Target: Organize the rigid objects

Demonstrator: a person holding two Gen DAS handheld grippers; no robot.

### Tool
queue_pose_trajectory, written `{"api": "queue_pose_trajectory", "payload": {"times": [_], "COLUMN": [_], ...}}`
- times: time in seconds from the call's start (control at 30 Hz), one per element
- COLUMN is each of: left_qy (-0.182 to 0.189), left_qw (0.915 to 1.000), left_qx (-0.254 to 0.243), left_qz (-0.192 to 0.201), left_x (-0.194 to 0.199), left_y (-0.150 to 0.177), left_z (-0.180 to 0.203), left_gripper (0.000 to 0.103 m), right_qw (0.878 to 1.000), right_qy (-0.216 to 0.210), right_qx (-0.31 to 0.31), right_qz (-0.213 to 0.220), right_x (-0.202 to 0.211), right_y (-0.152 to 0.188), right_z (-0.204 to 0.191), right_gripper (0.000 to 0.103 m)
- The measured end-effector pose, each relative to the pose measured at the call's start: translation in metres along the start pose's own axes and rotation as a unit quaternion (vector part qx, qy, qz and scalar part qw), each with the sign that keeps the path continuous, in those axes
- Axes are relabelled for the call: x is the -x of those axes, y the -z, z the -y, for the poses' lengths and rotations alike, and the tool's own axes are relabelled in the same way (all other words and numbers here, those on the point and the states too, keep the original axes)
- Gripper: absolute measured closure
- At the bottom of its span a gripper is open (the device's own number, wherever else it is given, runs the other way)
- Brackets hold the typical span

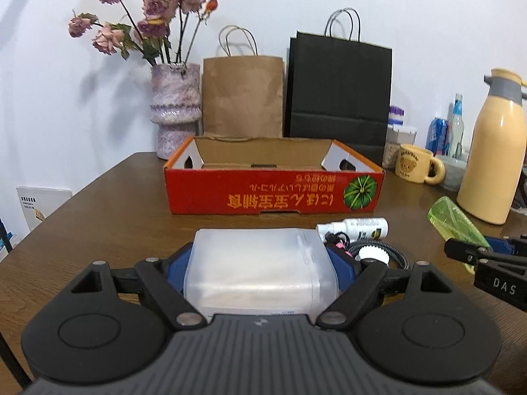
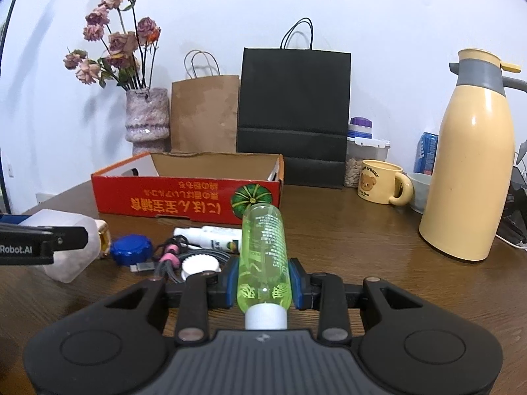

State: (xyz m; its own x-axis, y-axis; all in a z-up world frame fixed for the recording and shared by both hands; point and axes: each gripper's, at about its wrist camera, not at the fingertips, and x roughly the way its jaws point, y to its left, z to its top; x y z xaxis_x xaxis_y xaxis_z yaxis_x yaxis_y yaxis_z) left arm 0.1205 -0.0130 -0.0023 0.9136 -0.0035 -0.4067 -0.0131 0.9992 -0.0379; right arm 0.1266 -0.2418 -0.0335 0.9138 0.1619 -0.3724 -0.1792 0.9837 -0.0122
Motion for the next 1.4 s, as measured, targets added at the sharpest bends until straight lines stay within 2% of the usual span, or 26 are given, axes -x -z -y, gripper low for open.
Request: {"api": "queue_pose_trajectory", "payload": {"times": [0.3, 0.7, 1.07, 1.4], "left_qy": [-0.009, -0.007, -0.004, -0.019], "left_qw": [0.9999, 0.9992, 0.9989, 0.9975], "left_qx": [0.01, 0.007, 0.015, 0.043], "left_qz": [0.008, 0.039, 0.045, 0.053], "left_x": [0.007, 0.007, -0.02, -0.061], "left_y": [-0.013, -0.063, -0.097, -0.123], "left_z": [-0.017, -0.027, -0.024, -0.028], "left_gripper": [0.019, 0.019, 0.019, 0.019], "right_qw": [1.0, 0.999, 0.998, 0.997], "right_qy": [-0.008, -0.026, -0.035, -0.042], "right_qx": [0.001, -0.006, -0.03, -0.044], "right_qz": [0.006, 0.032, 0.04, 0.045], "right_x": [0.006, -0.008, -0.04, -0.083], "right_y": [-0.015, -0.054, -0.093, -0.128], "right_z": [-0.017, -0.037, -0.044, -0.047], "right_gripper": [0.073, 0.073, 0.073, 0.073]}}
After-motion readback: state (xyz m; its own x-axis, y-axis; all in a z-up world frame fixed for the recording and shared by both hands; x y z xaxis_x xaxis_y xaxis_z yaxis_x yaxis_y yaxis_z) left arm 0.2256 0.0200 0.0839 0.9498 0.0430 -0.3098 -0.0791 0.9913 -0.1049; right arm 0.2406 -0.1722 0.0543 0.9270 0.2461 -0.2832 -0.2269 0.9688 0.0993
